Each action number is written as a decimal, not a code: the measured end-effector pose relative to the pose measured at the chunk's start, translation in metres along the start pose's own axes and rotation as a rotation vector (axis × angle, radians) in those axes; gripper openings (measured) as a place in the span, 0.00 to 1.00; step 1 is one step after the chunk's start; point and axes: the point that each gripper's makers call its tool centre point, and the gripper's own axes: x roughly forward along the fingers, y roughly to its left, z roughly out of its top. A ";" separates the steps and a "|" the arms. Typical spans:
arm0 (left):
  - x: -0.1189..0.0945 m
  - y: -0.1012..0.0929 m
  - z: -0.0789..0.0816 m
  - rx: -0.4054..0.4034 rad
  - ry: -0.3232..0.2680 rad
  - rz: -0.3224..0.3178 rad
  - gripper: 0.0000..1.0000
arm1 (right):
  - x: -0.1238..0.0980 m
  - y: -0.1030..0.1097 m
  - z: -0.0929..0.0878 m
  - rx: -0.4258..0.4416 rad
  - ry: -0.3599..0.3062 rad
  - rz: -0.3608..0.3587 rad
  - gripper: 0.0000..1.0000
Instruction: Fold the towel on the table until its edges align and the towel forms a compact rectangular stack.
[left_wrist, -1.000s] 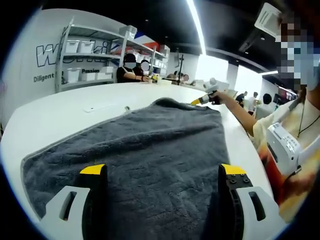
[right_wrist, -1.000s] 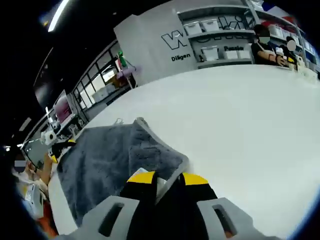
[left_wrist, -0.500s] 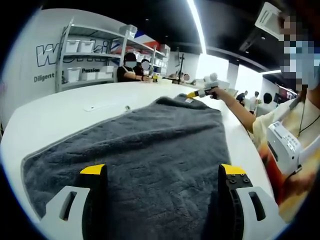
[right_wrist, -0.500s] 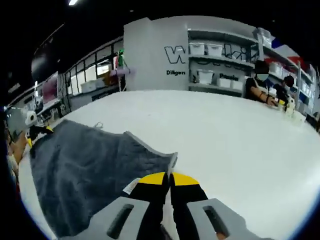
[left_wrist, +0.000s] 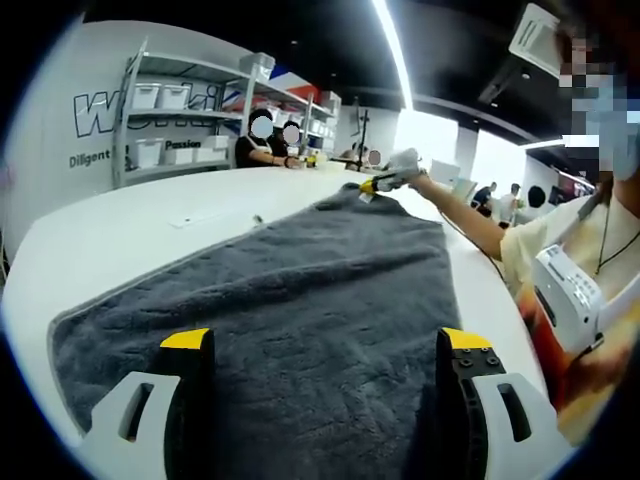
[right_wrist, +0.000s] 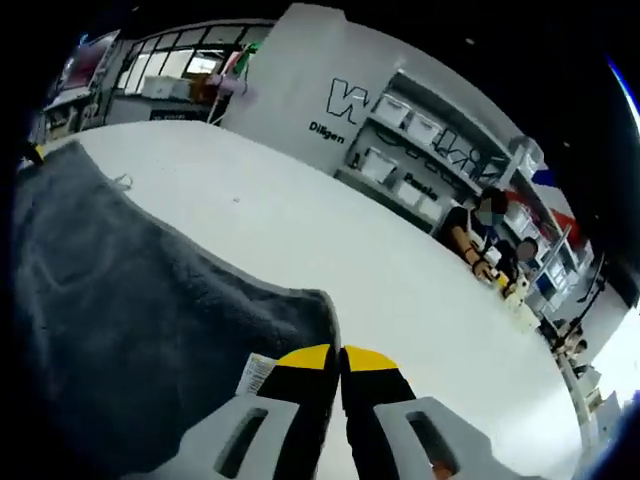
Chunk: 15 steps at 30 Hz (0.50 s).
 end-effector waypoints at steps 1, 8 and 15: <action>0.000 0.000 0.000 0.000 0.000 0.000 0.90 | 0.005 -0.002 -0.003 -0.009 0.012 -0.008 0.00; -0.001 0.001 0.001 0.002 0.000 0.003 0.90 | 0.031 -0.013 -0.019 -0.027 0.074 -0.040 0.00; -0.001 0.003 -0.001 0.001 0.007 0.005 0.90 | 0.044 -0.016 -0.036 -0.053 0.133 -0.063 0.00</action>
